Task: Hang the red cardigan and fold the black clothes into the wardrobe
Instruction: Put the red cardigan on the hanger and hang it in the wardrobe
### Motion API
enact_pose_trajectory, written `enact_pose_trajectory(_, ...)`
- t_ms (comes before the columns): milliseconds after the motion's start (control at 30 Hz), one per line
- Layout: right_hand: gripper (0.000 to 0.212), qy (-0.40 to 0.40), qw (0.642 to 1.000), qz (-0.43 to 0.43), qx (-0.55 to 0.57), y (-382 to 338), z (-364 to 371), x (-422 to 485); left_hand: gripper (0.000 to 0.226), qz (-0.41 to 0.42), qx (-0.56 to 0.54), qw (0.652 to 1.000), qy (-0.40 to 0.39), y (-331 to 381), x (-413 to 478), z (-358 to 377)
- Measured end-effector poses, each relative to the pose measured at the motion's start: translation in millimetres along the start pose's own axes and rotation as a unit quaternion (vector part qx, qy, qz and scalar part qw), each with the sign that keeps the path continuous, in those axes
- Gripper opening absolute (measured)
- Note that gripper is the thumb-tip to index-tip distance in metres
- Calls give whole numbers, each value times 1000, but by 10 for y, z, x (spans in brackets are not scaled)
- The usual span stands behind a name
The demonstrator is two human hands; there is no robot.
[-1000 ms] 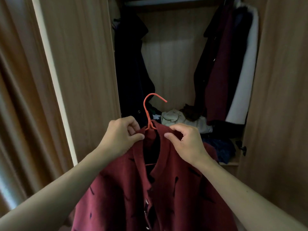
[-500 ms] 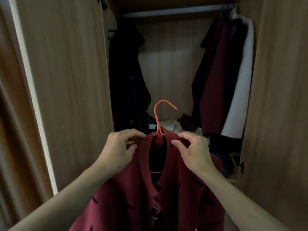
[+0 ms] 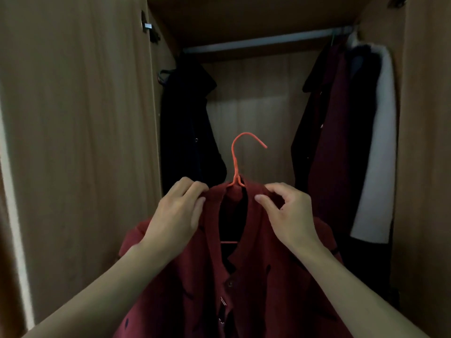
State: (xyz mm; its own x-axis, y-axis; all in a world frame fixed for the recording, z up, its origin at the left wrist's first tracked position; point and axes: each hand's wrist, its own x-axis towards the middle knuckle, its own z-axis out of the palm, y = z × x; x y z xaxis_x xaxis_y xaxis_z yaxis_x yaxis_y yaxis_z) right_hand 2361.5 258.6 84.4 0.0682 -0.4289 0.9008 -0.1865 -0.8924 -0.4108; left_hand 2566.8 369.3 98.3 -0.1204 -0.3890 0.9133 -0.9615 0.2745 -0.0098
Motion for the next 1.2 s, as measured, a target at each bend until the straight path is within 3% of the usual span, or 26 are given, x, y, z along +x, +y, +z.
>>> enact_pose_trajectory(233, 10, -26, 994, -107, -11, 252, 248, 530, 10, 47, 12, 995, 93, -453, 453, 239)
enact_pose_trajectory(367, 23, -2, 986, -166, -36, 437, 456, 914, 9, 72, 28, 992, 102, -732, 765, 335)
enact_pose_trajectory(700, 17, 78, 979, -186, -38, 929, 1012, 1626, 12, 91, 117, 983, 109, -1193, 1302, 661)
enact_pose_trajectory(1200, 12, 133, 958, -220, 130, 2014, 1711, 3092, 20, 118, 347, 925, 103, -1479, 2570, 1321)
